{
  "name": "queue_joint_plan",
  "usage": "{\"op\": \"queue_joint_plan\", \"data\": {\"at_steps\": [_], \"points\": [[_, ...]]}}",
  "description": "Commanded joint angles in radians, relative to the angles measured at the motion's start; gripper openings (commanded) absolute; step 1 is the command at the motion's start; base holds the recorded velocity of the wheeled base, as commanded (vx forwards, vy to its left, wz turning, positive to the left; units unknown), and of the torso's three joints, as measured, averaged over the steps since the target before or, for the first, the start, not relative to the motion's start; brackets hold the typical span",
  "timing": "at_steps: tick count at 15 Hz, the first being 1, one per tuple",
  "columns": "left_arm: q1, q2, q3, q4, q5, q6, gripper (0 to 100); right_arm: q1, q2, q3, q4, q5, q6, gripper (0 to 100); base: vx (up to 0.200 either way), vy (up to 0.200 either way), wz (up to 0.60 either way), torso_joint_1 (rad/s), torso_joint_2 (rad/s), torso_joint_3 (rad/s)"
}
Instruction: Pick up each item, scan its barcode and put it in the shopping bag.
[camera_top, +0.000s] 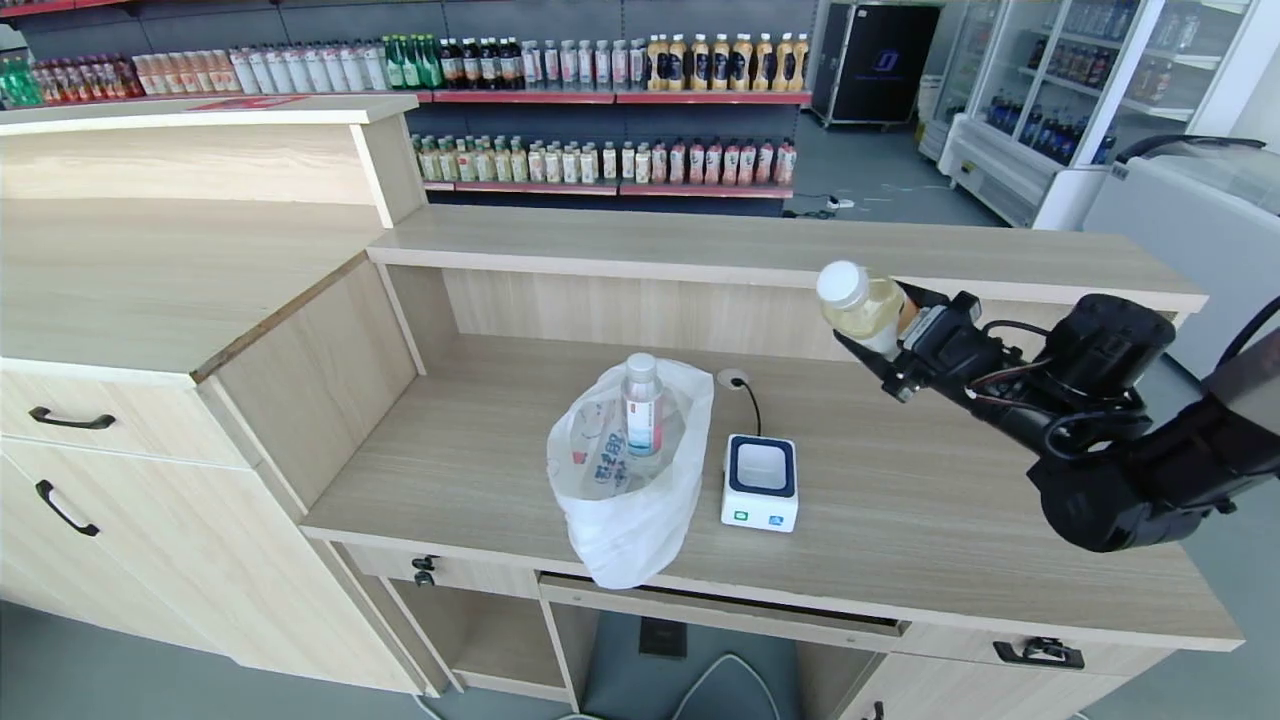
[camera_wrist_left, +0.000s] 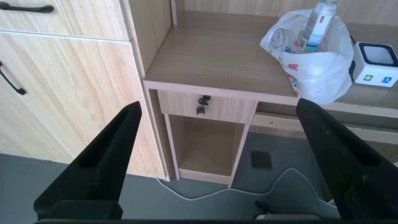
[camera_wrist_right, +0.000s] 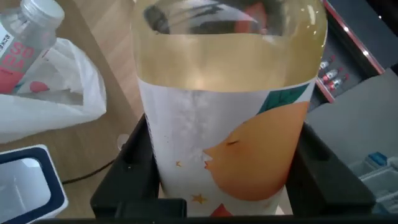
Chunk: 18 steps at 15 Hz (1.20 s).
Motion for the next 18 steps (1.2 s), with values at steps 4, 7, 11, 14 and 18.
{"op": "queue_joint_plan", "data": {"at_steps": [4, 7, 11, 14, 18], "points": [[0.001, 0.0, 0.0, 0.0, 0.0, -0.001, 100, -0.042, 0.081, -0.022, -0.011, 0.203, -0.151, 0, 0.0, 0.0, 0.45, 0.005, 0.0, 0.002], [0.001, 0.0, 0.0, 0.0, 0.0, -0.002, 100, -0.069, 0.132, -0.063, -0.017, 0.302, -0.24, 0, 0.0, 0.0, 0.0, 0.0, 0.0, 0.0], [0.001, 0.0, 0.0, 0.0, 0.0, -0.001, 100, -0.125, 0.16, -0.056, -0.013, 0.334, -0.289, 0, 0.0, 0.0, 0.0, 0.0, 0.0, 0.0], [0.001, 0.0, 0.0, 0.0, 0.0, -0.001, 100, -0.152, 0.184, -0.054, -0.005, 0.394, -0.29, 0, 0.0, 0.0, 0.0, 0.0, 0.0, 0.0], [0.001, 0.0, 0.0, 0.0, 0.0, -0.001, 100, -0.162, 0.198, -0.022, 0.019, 0.442, -0.289, 0, 0.0, 0.0, 0.0, 0.0, 0.0, 0.0]]}}
